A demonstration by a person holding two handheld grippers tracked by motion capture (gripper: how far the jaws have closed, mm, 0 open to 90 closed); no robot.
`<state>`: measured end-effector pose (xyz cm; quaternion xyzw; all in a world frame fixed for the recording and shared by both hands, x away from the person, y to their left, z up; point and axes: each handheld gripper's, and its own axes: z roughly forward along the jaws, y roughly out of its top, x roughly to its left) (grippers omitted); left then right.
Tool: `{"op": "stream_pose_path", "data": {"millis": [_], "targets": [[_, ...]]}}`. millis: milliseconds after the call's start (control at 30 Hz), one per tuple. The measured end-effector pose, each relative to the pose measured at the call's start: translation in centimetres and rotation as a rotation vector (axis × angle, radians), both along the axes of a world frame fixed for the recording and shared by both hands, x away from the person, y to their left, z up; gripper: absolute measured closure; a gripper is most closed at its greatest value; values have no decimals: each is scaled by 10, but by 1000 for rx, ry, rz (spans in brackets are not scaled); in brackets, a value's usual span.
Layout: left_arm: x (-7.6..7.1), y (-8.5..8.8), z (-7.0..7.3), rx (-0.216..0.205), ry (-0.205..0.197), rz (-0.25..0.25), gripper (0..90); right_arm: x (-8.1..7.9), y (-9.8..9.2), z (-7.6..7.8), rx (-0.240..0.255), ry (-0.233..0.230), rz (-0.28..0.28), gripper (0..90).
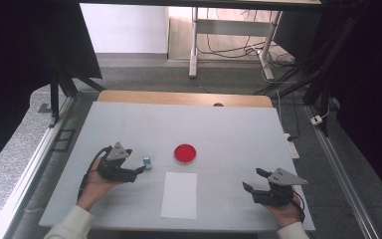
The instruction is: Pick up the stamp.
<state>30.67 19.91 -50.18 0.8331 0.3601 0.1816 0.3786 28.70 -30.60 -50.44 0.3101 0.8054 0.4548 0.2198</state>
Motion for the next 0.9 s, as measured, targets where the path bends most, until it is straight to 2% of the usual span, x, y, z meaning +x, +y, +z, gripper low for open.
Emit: {"op": "stream_pose_path", "data": {"millis": [133,300,900], "targets": [[6,-3,-1,5,0,-11,208,0,0,0,-2,1,1,259],[13,-6,-4,7,-20,-41,241,1,0,-1,-9,4,-2,259],[27,-13,-9,2,-1,-87,357,2,0,-1,-11,7,3,259]]}}
